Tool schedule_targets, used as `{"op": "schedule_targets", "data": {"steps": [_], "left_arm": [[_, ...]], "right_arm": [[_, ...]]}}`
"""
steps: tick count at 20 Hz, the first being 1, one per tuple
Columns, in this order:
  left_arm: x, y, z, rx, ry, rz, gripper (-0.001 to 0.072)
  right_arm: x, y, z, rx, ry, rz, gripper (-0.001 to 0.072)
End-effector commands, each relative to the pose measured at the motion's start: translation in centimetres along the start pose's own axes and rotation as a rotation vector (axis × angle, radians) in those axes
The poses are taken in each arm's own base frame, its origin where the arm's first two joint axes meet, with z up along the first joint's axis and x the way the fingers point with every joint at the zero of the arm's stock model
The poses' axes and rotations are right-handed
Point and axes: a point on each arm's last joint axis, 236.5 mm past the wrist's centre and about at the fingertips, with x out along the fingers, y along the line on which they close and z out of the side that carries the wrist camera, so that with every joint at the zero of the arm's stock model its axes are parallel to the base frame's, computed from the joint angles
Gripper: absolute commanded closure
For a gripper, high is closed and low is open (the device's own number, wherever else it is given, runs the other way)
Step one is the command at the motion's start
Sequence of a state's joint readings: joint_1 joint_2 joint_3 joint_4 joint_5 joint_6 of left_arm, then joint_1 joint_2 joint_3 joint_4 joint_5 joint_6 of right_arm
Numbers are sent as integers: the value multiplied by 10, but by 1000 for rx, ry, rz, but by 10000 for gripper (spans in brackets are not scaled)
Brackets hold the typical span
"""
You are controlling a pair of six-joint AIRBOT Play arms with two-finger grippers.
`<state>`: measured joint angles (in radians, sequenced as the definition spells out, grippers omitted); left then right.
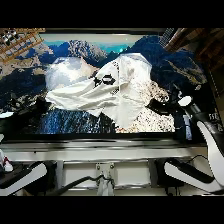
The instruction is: Fold the clothes and pants, and hang the long-sleeved shirts on hangers.
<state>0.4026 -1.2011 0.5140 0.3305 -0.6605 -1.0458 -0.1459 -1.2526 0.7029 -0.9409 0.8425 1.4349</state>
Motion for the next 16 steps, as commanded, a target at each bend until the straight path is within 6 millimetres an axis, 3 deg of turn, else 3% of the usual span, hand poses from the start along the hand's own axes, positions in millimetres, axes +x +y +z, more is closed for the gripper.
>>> {"op": "schedule_targets", "data": {"steps": [1,8,11,13,15,16], "left_arm": [[-1,-2,-3,11,13,-8,704],[-1,-2,-3,11,13,-7,704],[-1,-2,-3,11,13,-8,704],[-1,-2,-3,11,13,-8,704],[-2,-3,-1,11,8,-9,704],[-4,-5,1,13,-1,-13,704]], "right_arm": [[25,-5,3,35,17,57,286],[38,7,23,114,-51,138,297],[48,23,25,87,-22,172,330],[56,43,25,34,-2,185,401],[56,62,31,-19,-14,197,615],[51,70,37,-37,-28,210,689]]}}
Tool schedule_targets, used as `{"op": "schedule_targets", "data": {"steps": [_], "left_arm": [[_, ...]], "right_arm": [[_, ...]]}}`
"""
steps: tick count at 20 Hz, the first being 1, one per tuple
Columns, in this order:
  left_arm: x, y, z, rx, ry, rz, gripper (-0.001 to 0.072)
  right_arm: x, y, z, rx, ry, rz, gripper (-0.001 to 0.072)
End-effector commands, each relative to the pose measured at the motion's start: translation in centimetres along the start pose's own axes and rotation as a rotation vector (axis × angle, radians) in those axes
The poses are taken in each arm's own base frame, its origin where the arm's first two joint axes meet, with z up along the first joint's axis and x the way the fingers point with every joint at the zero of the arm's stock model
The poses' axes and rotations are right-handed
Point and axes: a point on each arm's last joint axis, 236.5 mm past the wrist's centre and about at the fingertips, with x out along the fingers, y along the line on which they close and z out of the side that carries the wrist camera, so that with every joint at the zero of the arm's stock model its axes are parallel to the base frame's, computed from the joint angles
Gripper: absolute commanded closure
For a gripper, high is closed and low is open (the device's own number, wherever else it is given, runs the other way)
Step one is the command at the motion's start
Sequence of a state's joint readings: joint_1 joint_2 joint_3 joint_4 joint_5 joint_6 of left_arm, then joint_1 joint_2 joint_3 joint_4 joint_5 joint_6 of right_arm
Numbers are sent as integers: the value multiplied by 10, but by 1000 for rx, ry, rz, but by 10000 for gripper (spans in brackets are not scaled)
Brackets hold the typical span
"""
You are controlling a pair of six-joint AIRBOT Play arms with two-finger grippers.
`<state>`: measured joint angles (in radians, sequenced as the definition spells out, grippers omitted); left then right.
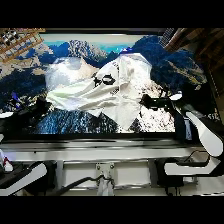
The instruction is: Fold the clothes and pants, and hang the long-sleeved shirts on hangers.
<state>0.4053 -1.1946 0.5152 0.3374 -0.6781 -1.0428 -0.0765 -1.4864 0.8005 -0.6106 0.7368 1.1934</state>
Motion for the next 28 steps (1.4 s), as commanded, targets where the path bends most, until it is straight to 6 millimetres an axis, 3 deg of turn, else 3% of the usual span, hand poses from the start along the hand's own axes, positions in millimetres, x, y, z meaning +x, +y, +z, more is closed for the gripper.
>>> {"op": "schedule_targets", "data": {"steps": [1,3,4,6,8,10,11,13,15,17,20,24,26,28], "left_arm": [[-7,-8,10,11,-28,-17,704],[-26,-31,30,45,-77,-69,704],[-41,-51,44,83,-112,-109,704],[-78,-106,75,190,-197,-198,704],[-132,-181,111,311,-342,-312,705],[-207,-266,139,379,-520,-480,704],[-249,-308,143,421,-593,-570,705],[-327,-377,131,551,-704,-701,705],[-394,-426,103,692,-801,-787,705],[-447,-456,75,805,-891,-839,705],[-485,-471,45,929,-986,-813,706],[-495,-470,18,1018,-1003,-767,706],[-494,-467,9,1061,-1003,-726,707],[-489,-460,16,1094,-1028,-640,707]], "right_arm": [[-5,37,17,-60,-32,58,691],[-30,69,36,-120,-92,107,691],[-48,92,43,-159,-119,146,692],[-101,158,59,-252,-193,270,691],[-182,235,81,-349,-369,416,691],[-282,305,94,-475,-596,518,691],[-328,334,89,-540,-685,562,692],[-415,384,61,-661,-817,656,692],[-480,416,24,-773,-909,722,692],[-528,430,-6,-840,-1001,733,692],[-573,429,-42,-902,-1115,675,692],[-613,417,-82,-938,-1233,601,692],[-625,405,-84,-922,-1292,526,692],[-628,391,-73,-878,-1322,443,692]]}}
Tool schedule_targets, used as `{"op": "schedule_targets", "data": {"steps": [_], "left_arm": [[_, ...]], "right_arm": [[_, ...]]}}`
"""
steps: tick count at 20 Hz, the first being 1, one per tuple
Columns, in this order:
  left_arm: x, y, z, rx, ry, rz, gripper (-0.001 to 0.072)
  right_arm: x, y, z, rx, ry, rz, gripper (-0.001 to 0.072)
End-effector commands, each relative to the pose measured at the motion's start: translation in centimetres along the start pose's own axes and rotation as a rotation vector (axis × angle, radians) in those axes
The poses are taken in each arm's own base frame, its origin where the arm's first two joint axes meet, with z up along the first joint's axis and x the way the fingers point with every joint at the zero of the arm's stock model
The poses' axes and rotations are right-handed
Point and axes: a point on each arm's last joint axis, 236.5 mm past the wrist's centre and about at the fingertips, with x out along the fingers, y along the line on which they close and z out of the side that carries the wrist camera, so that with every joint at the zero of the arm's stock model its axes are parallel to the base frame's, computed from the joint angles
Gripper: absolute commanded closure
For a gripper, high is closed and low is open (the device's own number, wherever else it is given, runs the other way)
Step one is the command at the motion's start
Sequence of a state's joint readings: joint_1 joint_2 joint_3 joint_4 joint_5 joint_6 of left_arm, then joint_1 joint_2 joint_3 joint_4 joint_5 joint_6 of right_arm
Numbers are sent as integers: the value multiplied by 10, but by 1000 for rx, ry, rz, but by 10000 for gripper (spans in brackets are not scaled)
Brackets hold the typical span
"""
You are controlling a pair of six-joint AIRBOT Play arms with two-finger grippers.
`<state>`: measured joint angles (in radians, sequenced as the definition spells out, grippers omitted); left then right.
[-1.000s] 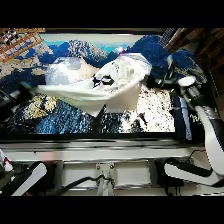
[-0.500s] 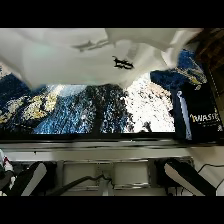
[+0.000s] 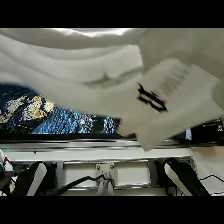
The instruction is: Fold the clothes and pants, and hang the long-sleeved shirts on hangers.
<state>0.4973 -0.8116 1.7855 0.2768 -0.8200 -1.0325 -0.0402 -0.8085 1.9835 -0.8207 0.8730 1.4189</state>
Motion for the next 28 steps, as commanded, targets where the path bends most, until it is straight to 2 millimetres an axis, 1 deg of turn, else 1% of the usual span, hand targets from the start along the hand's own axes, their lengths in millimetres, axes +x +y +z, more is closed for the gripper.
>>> {"op": "schedule_targets", "data": {"steps": [1,2,3,4,5,6,7,9,10,12,13,14,15,16,17,18,19,20,21,22,23,24,25,26,28], "left_arm": [[-6,9,-8,112,57,77,707],[-6,24,-16,129,88,122,707],[-5,38,-27,148,131,158,708],[-3,55,-43,165,192,187,708],[-2,70,-63,166,264,202,708],[0,84,-89,142,347,199,710],[3,96,-114,106,424,185,708],[5,118,-179,1,611,133,708],[4,127,-211,-56,698,106,708],[7,147,-277,-173,846,57,708],[11,156,-309,-226,894,41,709],[17,167,-344,-284,940,32,707],[20,176,-379,-335,981,27,708],[23,183,-417,-390,1027,20,708],[23,187,-455,-437,1073,12,709],[24,191,-489,-467,1105,16,709],[24,198,-522,-476,1131,33,709],[22,206,-550,-458,1155,54,710],[19,217,-575,-426,1180,91,710],[16,225,-591,-390,1196,119,710],[15,233,-600,-352,1201,144,710],[18,239,-603,-327,1190,163,710],[21,244,-601,-317,1172,176,711],[24,243,-598,-318,1162,177,711],[18,238,-596,-332,1188,157,711]], "right_arm": [[-16,-27,3,-42,10,-162,692],[-10,-42,-9,-37,49,-194,692],[-2,-57,-25,-16,104,-224,692],[9,-73,-48,11,176,-245,692],[20,-87,-74,38,254,-257,692],[32,-104,-103,66,339,-270,692],[43,-122,-137,100,435,-284,692],[63,-160,-204,169,604,-312,692],[72,-178,-236,201,666,-327,692],[90,-218,-305,271,783,-360,692],[95,-235,-338,302,836,-375,692],[99,-252,-373,335,884,-392,692],[103,-267,-404,366,914,-405,692],[108,-280,-434,405,934,-413,692],[112,-290,-461,440,946,-419,692],[116,-303,-487,463,950,-434,692],[120,-313,-508,465,950,-445,692],[123,-326,-526,456,936,-457,694],[127,-337,-539,444,918,-469,694],[129,-347,-548,441,896,-486,694],[130,-358,-557,438,881,-505,694],[128,-365,-564,436,878,-518,694],[126,-368,-569,441,884,-524,694],[123,-369,-574,444,897,-527,692],[112,-367,-583,436,952,-531,692]]}}
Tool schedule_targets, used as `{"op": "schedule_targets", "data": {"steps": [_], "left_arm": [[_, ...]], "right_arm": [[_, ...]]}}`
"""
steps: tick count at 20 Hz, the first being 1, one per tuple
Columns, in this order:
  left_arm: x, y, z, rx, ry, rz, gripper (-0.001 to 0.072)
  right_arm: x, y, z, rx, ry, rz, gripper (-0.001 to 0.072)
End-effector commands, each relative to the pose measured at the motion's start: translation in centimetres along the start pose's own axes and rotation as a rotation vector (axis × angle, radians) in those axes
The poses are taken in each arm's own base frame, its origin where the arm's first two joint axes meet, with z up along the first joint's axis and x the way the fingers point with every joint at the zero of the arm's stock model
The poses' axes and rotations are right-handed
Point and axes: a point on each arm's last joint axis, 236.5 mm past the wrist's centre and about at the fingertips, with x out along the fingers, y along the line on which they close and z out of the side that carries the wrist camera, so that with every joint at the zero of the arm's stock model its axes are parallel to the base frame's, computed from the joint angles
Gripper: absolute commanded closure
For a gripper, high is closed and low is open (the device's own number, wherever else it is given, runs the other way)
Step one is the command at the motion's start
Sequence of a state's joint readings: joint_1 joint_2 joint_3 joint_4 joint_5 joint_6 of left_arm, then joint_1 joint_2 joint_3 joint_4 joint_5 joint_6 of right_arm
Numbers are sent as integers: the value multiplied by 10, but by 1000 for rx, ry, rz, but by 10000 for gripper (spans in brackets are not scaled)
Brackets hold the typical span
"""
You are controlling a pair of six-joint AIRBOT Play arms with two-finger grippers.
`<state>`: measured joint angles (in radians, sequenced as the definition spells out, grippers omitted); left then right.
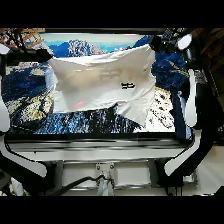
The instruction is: Fold the clothes and pants, and hang the long-sleeved shirts on hangers.
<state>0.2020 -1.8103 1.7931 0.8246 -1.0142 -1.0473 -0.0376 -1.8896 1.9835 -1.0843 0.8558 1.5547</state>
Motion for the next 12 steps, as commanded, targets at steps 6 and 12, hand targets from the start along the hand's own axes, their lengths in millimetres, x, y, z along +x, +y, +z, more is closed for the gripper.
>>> {"op": "schedule_targets", "data": {"steps": [6,12], "left_arm": [[2,16,-89,30,358,80,710],[20,-15,-153,-51,519,-29,475]], "right_arm": [[10,-70,-97,-70,338,-192,692],[15,-92,-152,8,463,-246,342]]}}
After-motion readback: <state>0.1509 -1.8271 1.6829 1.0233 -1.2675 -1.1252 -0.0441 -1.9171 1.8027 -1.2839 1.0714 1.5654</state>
